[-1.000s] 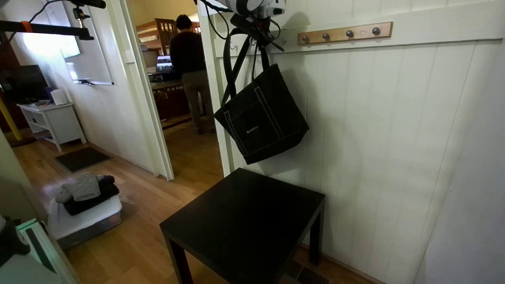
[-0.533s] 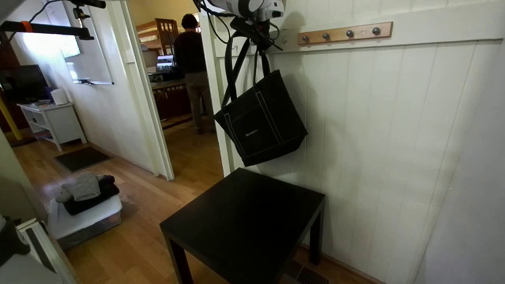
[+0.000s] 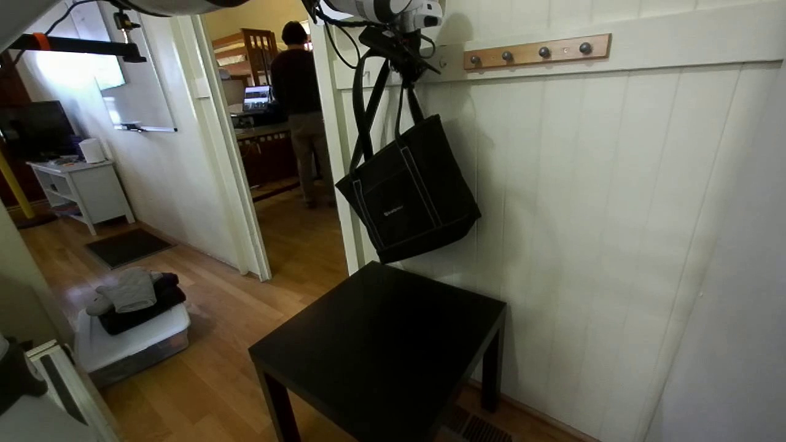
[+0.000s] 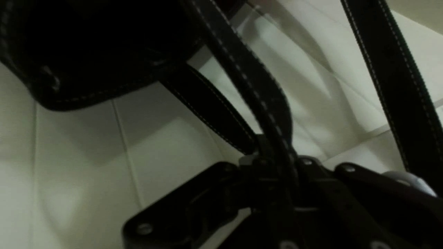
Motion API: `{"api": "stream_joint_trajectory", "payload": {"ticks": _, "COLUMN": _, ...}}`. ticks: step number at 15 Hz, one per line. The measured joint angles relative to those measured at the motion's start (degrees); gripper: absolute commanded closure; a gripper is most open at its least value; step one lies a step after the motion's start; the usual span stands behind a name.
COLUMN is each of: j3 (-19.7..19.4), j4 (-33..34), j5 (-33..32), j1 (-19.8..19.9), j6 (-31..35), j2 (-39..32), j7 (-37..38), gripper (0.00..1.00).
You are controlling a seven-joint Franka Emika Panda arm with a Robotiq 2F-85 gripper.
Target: Put the bag on the hanger
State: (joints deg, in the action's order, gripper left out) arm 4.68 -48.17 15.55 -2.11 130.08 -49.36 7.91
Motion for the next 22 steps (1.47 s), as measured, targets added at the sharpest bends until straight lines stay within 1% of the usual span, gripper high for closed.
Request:
{"api": "stream_joint_trajectory", "payload": {"ticks": 1, "j3": -0.41, "j4": 0.39, "j5": -0.28, "j1": -0.07, "j6": -0.37, "j2": -0.06, "j7": 0.24, "gripper": 0.54}}
{"api": "stream_joint_trajectory", "payload": {"ticks": 3, "j3": -1.27, "j4": 1.22, "j5": -0.95, "j1": -0.16, "j6": -1.7, "j2": -0.08, "j7": 1.0, "gripper": 0.41}}
{"api": "stream_joint_trajectory", "payload": {"ticks": 6, "j3": -2.41, "j4": 1.93, "j5": -1.76, "j1": -0.28, "j6": -2.84, "j2": -0.11, "j7": 1.89, "gripper": 0.16}}
{"api": "stream_joint_trajectory", "payload": {"ticks": 8, "j3": -3.04, "j4": 2.27, "j5": -2.08, "j1": -0.33, "j6": -3.54, "j2": -0.11, "j7": 2.22, "gripper": 0.03}}
{"api": "stream_joint_trajectory", "payload": {"ticks": 9, "j3": -3.32, "j4": 2.48, "j5": -2.2, "j1": -0.36, "j6": -3.9, "j2": -0.11, "j7": 2.33, "gripper": 0.0}}
{"api": "stream_joint_trajectory", "payload": {"ticks": 13, "j3": -4.37, "j4": 2.98, "j5": -2.48, "j1": -0.39, "j6": -6.18, "j2": 0.0, "j7": 2.72, "gripper": 0.0}}
{"api": "stream_joint_trajectory", "payload": {"ticks": 22, "j3": -4.24, "j4": 3.28, "j5": -2.33, "j1": 0.64, "j6": -15.91, "j2": 2.57, "j7": 2.37, "gripper": 0.0}}
